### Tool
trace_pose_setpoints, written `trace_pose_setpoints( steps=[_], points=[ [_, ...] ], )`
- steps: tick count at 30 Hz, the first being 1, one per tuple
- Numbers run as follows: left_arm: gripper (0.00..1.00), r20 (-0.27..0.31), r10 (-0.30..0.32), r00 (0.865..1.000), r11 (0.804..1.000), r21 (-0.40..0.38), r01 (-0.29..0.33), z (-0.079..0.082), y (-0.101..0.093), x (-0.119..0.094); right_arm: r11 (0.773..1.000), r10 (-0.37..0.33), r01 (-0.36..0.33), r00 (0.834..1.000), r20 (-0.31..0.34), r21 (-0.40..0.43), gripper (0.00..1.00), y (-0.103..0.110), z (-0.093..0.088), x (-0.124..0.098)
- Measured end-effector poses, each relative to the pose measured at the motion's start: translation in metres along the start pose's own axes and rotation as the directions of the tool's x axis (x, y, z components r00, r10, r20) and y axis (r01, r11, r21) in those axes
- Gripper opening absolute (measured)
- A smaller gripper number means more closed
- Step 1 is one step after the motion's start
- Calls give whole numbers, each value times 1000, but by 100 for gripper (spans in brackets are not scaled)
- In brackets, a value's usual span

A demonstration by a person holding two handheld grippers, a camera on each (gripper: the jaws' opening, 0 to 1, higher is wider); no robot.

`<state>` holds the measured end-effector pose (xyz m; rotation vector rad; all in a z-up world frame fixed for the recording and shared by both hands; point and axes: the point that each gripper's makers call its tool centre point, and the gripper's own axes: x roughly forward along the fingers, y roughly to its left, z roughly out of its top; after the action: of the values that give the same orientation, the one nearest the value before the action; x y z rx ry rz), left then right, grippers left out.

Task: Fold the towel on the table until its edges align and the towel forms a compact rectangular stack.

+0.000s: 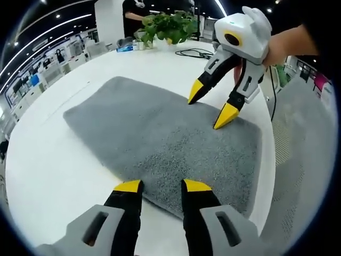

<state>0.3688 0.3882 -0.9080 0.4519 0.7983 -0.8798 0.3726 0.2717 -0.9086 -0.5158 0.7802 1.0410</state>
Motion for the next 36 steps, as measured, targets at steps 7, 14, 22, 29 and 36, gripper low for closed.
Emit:
trace_pose_setpoints(
  steps=[7,14,22,29,36],
  points=[
    [30,-13,1,1000,1000,1,-1,6,-8,4,1000,9,-9,1000,2,-2,39,-2,-8,-8],
    [30,-18,-2,1000,1000,5,2,13,-14,10,1000,0,0,1000,1,1,39,-5,-16,-15],
    [30,-15,-8,1000,1000,10,9,23,-27,17,1000,-12,13,1000,-7,6,39,-9,-28,-25],
    [30,-14,-11,1000,1000,13,12,28,-35,21,1000,-24,24,1000,-10,9,39,-12,-38,-32],
    [30,-6,-2,1000,1000,6,2,32,-41,24,999,-35,35,999,-8,1,40,-14,-44,-37]
  ],
)
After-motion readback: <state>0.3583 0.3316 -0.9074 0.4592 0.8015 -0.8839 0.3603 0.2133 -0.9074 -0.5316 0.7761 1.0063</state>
